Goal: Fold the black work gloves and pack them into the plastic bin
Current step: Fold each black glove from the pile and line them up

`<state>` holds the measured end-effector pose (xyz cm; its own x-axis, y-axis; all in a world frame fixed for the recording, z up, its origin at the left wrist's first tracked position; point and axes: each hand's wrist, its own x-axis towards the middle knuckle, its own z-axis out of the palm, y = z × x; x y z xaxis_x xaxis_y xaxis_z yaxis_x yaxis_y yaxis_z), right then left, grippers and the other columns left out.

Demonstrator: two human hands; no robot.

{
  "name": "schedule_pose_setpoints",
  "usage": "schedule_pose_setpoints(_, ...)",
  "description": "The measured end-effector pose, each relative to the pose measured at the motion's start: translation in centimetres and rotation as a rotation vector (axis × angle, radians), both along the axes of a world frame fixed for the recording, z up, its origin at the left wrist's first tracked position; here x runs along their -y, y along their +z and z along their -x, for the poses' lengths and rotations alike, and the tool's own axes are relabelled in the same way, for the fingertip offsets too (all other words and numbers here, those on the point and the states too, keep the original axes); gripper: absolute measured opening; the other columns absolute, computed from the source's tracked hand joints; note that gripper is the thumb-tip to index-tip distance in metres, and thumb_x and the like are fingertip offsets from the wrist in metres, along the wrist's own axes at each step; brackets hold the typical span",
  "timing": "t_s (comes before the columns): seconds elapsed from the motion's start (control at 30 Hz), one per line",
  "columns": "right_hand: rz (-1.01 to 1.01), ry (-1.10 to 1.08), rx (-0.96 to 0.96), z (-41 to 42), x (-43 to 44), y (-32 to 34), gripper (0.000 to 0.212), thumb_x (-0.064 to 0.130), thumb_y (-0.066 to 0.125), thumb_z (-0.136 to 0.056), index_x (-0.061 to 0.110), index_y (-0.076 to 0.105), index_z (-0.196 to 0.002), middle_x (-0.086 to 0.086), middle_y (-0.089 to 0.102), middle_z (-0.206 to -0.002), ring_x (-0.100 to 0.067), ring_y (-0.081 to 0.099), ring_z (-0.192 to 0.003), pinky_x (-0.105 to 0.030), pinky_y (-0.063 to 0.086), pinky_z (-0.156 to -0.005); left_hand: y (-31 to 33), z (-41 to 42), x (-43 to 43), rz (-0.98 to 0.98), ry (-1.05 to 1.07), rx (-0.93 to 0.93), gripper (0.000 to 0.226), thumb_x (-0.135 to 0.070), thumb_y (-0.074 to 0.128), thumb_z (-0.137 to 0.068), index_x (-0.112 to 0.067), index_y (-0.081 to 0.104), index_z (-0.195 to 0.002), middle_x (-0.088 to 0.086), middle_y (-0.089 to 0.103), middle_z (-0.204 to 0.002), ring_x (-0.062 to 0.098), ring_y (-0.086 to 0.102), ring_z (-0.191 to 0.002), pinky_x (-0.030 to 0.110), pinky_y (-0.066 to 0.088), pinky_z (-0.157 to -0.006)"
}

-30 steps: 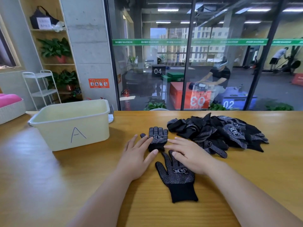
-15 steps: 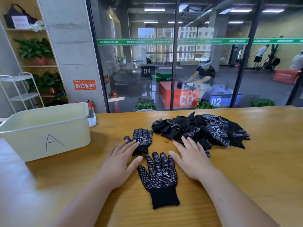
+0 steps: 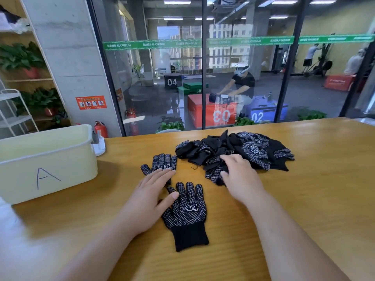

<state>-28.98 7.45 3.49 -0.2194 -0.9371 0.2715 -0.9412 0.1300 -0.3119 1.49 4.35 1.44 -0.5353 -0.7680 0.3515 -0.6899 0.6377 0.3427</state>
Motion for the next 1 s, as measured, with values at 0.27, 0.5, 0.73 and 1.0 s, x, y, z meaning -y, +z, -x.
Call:
schedule_pose_setpoints(0.27,-0.107,0.043,0.152,3.1,-0.6,0.1,0.051,0.033,0.085,-0.087,0.039,0.067,-0.135,0.019,0.067,-0.116,-0.010,0.063,-0.104,-0.037,0.055,-0.095,1.5,5.8,0.1,-0.109,-0.047,0.022,0.067,-0.063,0.057,-0.102,-0.039,0.038,-0.162,-0.018,0.035,-0.168,0.010,0.024,-0.158,0.043,0.022,-0.131)
schedule_pose_setpoints(0.5,-0.011,0.179,0.359,2.9,-0.7,0.4,0.024,0.037,0.089,-0.083,0.039,0.080,-0.105,0.024,0.074,-0.082,0.004,0.067,-0.075,-0.022,0.049,-0.074,0.0,8.9,-0.6,-0.092,0.040,-0.168,0.061,-0.053,0.069,-0.099,-0.035,0.052,-0.154,-0.016,0.053,-0.155,0.009,0.040,-0.147,0.036,0.033,-0.124)
schedule_pose_setpoints(0.73,0.036,0.178,0.386,3.5,-0.8,0.9,0.032,0.026,0.081,-0.092,0.046,0.074,-0.116,0.025,0.075,-0.105,0.002,0.068,-0.098,-0.026,0.052,-0.088,-1.0,7.5,-0.6,-0.054,0.053,-0.135,0.055,-0.053,0.067,-0.099,-0.038,0.055,-0.151,-0.019,0.058,-0.148,0.009,0.043,-0.144,0.041,0.037,-0.123)
schedule_pose_setpoints(1.0,-0.027,0.202,0.078,1.4,-0.5,-0.2,0.010,0.050,0.082,-0.087,0.044,0.074,-0.087,0.017,0.065,-0.091,-0.008,0.056,-0.095,-0.034,0.048,-0.089,-0.9,7.4,-1.0,-0.061,0.093,-0.194,0.047,-0.049,0.068,-0.099,-0.035,0.062,-0.143,-0.017,0.062,-0.142,0.011,0.045,-0.139,0.043,0.039,-0.120)
